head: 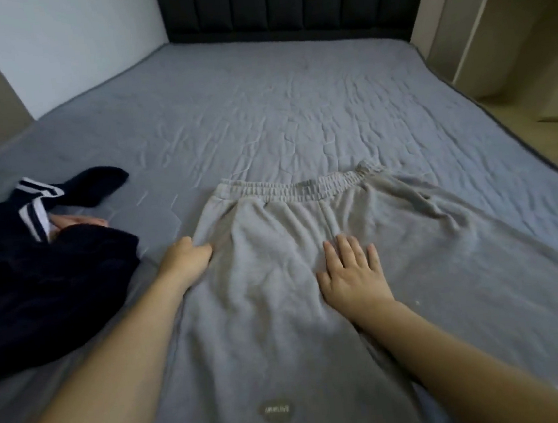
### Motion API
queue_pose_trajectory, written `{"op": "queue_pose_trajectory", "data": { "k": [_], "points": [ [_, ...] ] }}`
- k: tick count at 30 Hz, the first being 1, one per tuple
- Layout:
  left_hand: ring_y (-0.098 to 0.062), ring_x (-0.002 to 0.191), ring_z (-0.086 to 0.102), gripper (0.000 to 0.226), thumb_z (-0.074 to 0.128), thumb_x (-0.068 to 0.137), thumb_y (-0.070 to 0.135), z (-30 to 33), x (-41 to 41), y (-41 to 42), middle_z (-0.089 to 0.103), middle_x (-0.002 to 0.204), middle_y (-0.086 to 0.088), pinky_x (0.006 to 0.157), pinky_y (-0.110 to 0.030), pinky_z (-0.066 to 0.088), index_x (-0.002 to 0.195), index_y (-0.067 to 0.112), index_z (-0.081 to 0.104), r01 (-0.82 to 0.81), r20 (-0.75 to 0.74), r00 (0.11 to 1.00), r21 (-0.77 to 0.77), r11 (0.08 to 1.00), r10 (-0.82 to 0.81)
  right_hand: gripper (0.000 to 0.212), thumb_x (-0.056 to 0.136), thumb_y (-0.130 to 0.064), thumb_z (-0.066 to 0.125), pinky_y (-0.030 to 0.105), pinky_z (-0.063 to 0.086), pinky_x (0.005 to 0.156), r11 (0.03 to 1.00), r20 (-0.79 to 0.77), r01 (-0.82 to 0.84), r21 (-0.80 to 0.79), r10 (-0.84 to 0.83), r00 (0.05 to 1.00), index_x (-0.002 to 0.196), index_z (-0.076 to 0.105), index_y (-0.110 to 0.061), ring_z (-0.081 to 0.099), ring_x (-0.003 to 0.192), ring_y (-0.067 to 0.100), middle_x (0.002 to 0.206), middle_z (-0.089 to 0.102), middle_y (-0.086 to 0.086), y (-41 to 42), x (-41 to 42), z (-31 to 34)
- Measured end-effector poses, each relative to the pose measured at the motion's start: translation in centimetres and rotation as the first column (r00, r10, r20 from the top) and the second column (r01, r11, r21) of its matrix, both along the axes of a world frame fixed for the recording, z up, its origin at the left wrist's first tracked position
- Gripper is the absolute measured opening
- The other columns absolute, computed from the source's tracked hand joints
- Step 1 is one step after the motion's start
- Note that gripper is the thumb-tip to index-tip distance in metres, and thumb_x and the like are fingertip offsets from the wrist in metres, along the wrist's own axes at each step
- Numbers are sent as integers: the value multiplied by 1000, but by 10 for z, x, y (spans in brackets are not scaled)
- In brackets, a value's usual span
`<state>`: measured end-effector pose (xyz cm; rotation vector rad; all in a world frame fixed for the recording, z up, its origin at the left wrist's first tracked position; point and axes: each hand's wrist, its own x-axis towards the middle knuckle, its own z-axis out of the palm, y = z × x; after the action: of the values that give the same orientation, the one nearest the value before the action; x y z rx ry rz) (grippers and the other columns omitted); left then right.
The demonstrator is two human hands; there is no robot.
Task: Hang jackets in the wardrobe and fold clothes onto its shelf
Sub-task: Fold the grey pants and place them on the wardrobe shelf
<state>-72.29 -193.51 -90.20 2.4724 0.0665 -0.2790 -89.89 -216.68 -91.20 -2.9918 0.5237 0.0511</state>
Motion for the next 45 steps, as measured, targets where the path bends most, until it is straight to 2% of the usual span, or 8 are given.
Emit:
{"op": "queue_pose_trajectory", "data": {
  "k": [9, 14, 19, 24, 30, 37, 42, 45],
  "points": [
    [-26, 94, 64, 31, 53, 98, 24, 89, -43, 21, 69, 104, -11, 74, -36, 52, 121, 5, 61, -86, -303, 951, -431, 898, -55, 98, 73, -86, 40, 38, -9, 119, 762, 3, -623, 176, 632, 775, 152, 7, -39, -5, 147, 12, 161, -5, -6, 47, -96, 20],
    [-14, 55, 64, 23, 42, 102, 17, 164, -74, -67, 65, 73, -9, 49, -23, 54, 91, 4, 58, -32, -218, 968, -594, 804, -123, 25, 93, -31, 61, 21, 41, 104, 418, 40, -113, 901, 179, 983, 117, 67, -27, 56, 118, 13, 127, 61, -6, -10, -96, 63],
    [-12, 27, 47, 34, 24, 102, 5, 209, -133, -217, 45, 38, -7, 32, -21, 44, 71, 3, 38, -39, -266, 923, -786, 617, -280, 35, 99, -34, 45, 40, 54, 74, -40, -169, 165, 985, -350, 922, 109, 62, -6, 65, 84, 31, 102, 66, 15, -137, -134, 80],
    [-25, 95, 63, 36, 27, 105, 23, 182, -199, -330, 59, 121, -8, 73, -34, 46, 133, 11, 45, 451, -230, 785, -426, 785, -576, 76, 93, -67, 28, 48, 53, 72, -389, -330, 117, 914, -544, 771, 120, 47, 1, 63, 98, 41, 113, 61, 27, -228, -180, 71],
    [-21, 82, 56, 85, 63, 73, 74, 125, -231, -290, 55, 106, -9, 74, -32, 46, 135, 19, 46, 666, -485, 728, 333, 667, -485, 67, 94, -57, 42, 44, 54, 64, -329, -333, 183, 927, -491, 805, 136, 38, -5, 63, 91, 39, 108, 59, 25, -237, -176, 69],
    [-13, 47, 45, 8, 61, 89, 8, 99, -283, -275, 51, 61, -4, 45, -21, 33, 90, 13, 56, 642, -170, 730, -163, 750, -662, 47, 97, -48, 42, 43, 53, 62, -201, -261, 182, 963, -504, 823, 116, 48, -4, 62, 82, 35, 96, 60, 22, -252, -168, 78],
    [-17, 65, 56, 25, 51, 94, 2, 92, -332, -312, 60, 73, -2, 59, -26, 45, 101, 23, 62, 871, -168, 358, -293, 393, -918, 66, 93, -63, 36, 39, 55, 58, -135, -246, 206, 969, -560, 791, 109, 52, -1, 66, 81, 36, 98, 64, 25, -282, -183, 80],
    [-9, 56, 50, 27, 50, 89, -5, 105, -314, -302, 57, 65, 3, 52, -19, 41, 82, 19, 61, 833, -60, 496, -249, 494, -866, 80, 81, -76, 45, 41, 57, 59, -45, -253, 265, 963, -483, 838, 110, 53, -1, 68, 76, 35, 96, 67, 25, -283, -190, 80]
  ]
}}
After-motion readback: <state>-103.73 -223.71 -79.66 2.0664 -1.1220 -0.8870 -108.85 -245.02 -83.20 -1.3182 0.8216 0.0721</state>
